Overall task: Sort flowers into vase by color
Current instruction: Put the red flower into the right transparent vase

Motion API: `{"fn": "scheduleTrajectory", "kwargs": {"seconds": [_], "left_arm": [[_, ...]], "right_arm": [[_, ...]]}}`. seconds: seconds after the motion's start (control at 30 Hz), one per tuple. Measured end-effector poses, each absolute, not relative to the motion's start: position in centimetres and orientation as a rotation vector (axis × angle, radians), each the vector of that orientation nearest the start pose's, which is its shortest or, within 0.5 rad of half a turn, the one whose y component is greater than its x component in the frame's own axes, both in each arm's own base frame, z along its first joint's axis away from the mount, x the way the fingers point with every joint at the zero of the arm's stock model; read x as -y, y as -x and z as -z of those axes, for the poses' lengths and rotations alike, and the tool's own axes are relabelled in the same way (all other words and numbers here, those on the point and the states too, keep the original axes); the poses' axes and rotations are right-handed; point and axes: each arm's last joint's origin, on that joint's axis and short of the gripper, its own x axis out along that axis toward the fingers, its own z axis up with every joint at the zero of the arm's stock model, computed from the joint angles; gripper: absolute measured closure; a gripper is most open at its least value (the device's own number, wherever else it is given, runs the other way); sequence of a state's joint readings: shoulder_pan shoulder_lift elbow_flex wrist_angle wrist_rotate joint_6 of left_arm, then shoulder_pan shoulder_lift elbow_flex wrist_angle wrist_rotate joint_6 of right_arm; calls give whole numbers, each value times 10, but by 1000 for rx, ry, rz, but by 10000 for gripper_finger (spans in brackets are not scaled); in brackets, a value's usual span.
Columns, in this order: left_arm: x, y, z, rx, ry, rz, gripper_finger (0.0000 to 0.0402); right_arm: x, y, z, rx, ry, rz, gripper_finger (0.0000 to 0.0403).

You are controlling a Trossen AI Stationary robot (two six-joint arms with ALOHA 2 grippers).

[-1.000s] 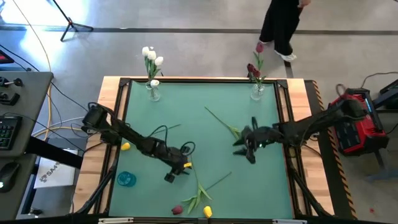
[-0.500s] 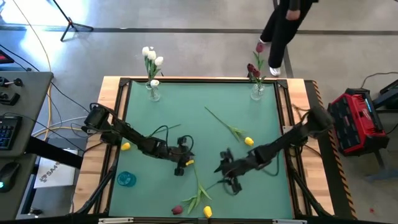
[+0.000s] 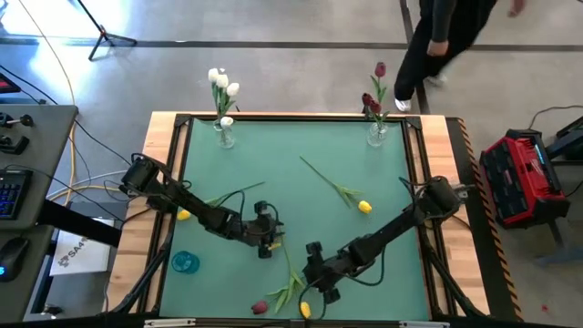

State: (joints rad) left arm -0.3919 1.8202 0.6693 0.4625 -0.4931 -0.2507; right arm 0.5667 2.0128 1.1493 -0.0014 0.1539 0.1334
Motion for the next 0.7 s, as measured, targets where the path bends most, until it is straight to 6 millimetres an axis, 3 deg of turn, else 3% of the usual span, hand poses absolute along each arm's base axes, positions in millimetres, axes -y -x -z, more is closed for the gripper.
{"fn": "scheduleTrajectory", "kwargs": {"seconds": [0.13, 0.4, 0.6, 0.7], "left_arm": [[105, -293, -101, -594, -72, -210, 280], [99, -293, -107, -628, -76, -174, 280], [92, -274, -155, -622, 76, -187, 280], [96, -262, -182, -537, 95, -206, 280]], "right_arm": [[-207, -341, -115, -873, 164, -312, 255], [-189, -345, -111, -941, 127, -252, 391], [-179, -343, -126, -944, 123, -169, 399], [-174, -341, -148, -866, 130, -52, 399]]}}
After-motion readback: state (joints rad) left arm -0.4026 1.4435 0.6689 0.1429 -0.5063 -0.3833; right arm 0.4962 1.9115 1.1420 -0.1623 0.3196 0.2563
